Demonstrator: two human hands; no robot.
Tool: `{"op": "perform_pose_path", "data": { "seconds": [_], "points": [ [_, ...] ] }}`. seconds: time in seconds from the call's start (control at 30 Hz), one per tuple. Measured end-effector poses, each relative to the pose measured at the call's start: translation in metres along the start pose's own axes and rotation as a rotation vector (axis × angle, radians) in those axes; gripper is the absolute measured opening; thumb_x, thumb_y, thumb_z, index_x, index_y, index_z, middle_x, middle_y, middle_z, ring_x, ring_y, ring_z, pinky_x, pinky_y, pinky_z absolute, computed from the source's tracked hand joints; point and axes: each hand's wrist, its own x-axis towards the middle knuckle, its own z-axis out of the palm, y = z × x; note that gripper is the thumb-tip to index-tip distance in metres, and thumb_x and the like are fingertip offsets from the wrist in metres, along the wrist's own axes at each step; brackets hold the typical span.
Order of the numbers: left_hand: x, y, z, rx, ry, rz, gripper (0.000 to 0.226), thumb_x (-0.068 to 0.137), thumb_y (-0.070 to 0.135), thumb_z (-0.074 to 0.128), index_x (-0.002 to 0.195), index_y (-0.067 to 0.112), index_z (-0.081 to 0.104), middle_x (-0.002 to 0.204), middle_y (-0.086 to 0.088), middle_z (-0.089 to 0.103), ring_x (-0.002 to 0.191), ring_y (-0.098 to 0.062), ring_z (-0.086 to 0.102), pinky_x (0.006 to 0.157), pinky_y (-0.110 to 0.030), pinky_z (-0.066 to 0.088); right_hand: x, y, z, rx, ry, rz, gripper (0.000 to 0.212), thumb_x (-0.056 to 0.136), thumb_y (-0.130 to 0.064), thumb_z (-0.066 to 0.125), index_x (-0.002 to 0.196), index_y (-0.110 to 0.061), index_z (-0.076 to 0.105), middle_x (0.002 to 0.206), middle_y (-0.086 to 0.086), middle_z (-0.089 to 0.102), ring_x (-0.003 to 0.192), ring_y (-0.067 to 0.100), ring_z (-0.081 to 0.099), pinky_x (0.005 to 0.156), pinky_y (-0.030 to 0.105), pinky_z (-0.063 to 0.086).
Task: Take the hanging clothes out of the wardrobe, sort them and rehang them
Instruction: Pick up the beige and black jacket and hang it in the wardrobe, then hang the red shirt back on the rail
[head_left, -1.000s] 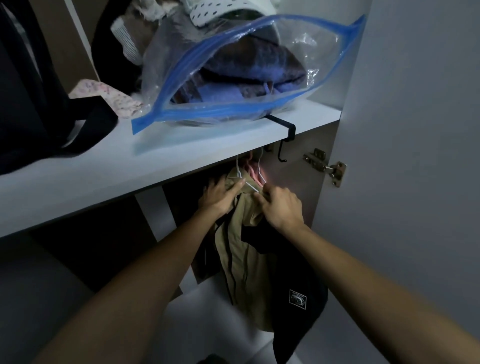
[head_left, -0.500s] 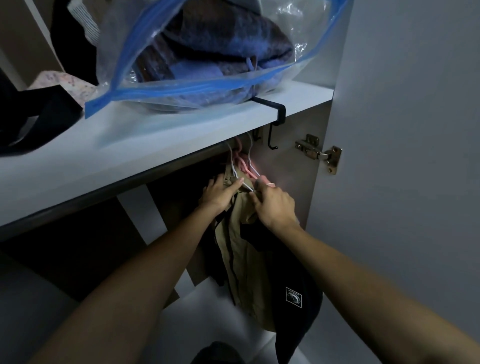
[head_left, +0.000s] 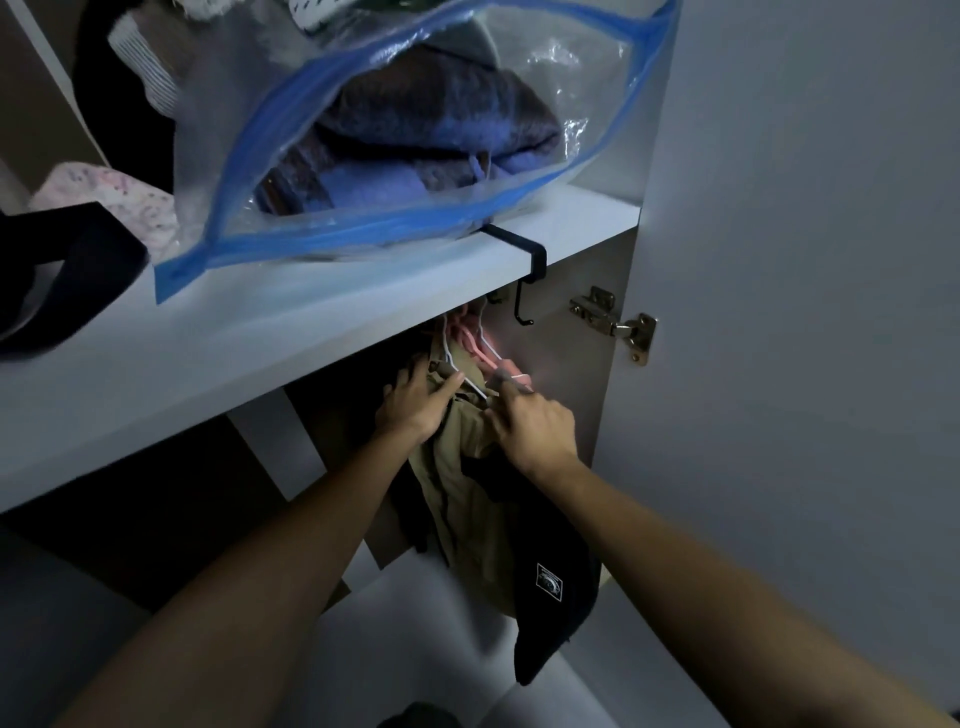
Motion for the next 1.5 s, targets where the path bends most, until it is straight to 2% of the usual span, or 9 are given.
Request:
{"op": "perform_pose_path", "data": {
  "seconds": [0.13,0.23,0.37,0.53,0.77,0.87,1.0,1.1,1.5],
  "points": [
    [-0.032,-0.002,-0.01,0.035,0.018,0.009,0.079,0.095,0.078,0.04,0.162,0.042,0.022,0.167,-0.005,0.03,0.146,-0.039,0.034,0.114,-0.051,0.036,-0.018,0.004,-0.025,0.038,0.001,-0.026,0.048,0.103,-0.045,0.051,0.146,-0.03,0.04,0.13,0.006,0.062,0.11,0.034,0.064,0.08,0.044,0.052],
    [-0.07,-0.005,-0.017,0.052,0.052,0.023,0.08,0.095,0.079,0.036,0.163,0.041,0.02,0.17,-0.004,0.024,0.15,-0.038,0.028,0.117,-0.053,0.035,-0.034,0.012,-0.044,0.042,-0.016,-0.053,0.051,0.103,-0.05,0.05,0.146,-0.025,0.04,0.135,0.005,0.055,0.122,0.03,0.052,0.084,0.045,0.053],
    [-0.143,-0.007,-0.024,0.14,0.108,-0.027,0.083,0.095,0.082,0.026,0.165,0.037,0.015,0.173,-0.002,0.018,0.155,-0.035,0.022,0.119,-0.057,0.031,-0.069,0.028,-0.06,0.003,-0.043,-0.149,0.05,0.102,-0.055,0.046,0.137,-0.019,0.047,0.131,0.006,0.054,0.12,0.03,0.047,0.091,0.046,0.05],
    [-0.28,-0.008,-0.03,0.245,0.272,-0.101,0.08,0.1,0.078,0.025,0.165,0.032,0.021,0.169,-0.005,0.028,0.15,-0.031,0.03,0.115,-0.056,0.035,-0.135,0.03,-0.078,0.056,-0.07,-0.343,0.06,0.099,-0.061,0.04,0.143,-0.021,0.05,0.135,0.005,0.054,0.123,0.031,0.047,0.097,0.048,0.046],
    [-0.485,0.002,-0.056,0.366,0.407,-0.367,0.078,0.1,0.076,0.024,0.163,0.03,0.03,0.161,-0.004,0.041,0.144,-0.029,0.04,0.108,-0.052,0.044,-0.244,-0.02,-0.103,0.283,-0.19,-0.702,0.063,0.099,-0.057,0.046,0.149,-0.019,0.051,0.148,0.005,0.054,0.131,0.028,0.047,0.1,0.049,0.047],
    [-0.571,0.012,-0.069,0.386,0.464,-0.498,0.077,0.101,0.075,0.02,0.163,0.03,0.029,0.162,-0.003,0.039,0.148,-0.027,0.035,0.111,-0.052,0.042,-0.293,-0.056,-0.107,0.366,-0.285,-0.858,0.065,0.098,-0.057,0.045,0.152,-0.021,0.049,0.152,0.003,0.051,0.136,0.027,0.045,0.107,0.05,0.044],
    [-0.683,0.032,-0.069,0.399,0.576,-0.691,0.073,0.103,0.074,0.023,0.163,0.032,0.028,0.166,0.0,0.035,0.153,-0.026,0.029,0.115,-0.048,0.038,-0.369,-0.107,-0.122,0.504,-0.337,-1.068,0.059,0.098,-0.054,0.053,0.146,-0.02,0.054,0.141,0.001,0.059,0.129,0.024,0.05,0.102,0.044,0.044],
    [-0.767,0.048,-0.059,0.393,0.653,-0.845,0.072,0.102,0.074,0.026,0.163,0.035,0.028,0.167,0.002,0.034,0.155,-0.025,0.027,0.118,-0.046,0.035,-0.435,-0.134,-0.133,0.61,-0.374,-1.233,0.052,0.097,-0.048,0.061,0.141,-0.019,0.057,0.131,-0.001,0.061,0.121,0.025,0.054,0.098,0.044,0.045],
    [-1.053,0.131,0.017,0.396,0.836,-1.435,0.073,0.1,0.073,0.032,0.162,0.033,0.032,0.165,0.002,0.038,0.153,-0.026,0.032,0.117,-0.05,0.038,-0.672,-0.15,-0.181,0.741,-0.713,-1.674,0.059,0.096,-0.052,0.056,0.147,-0.024,0.052,0.144,-0.006,0.055,0.133,0.021,0.048,0.107,0.042,0.041]
  ]
}}
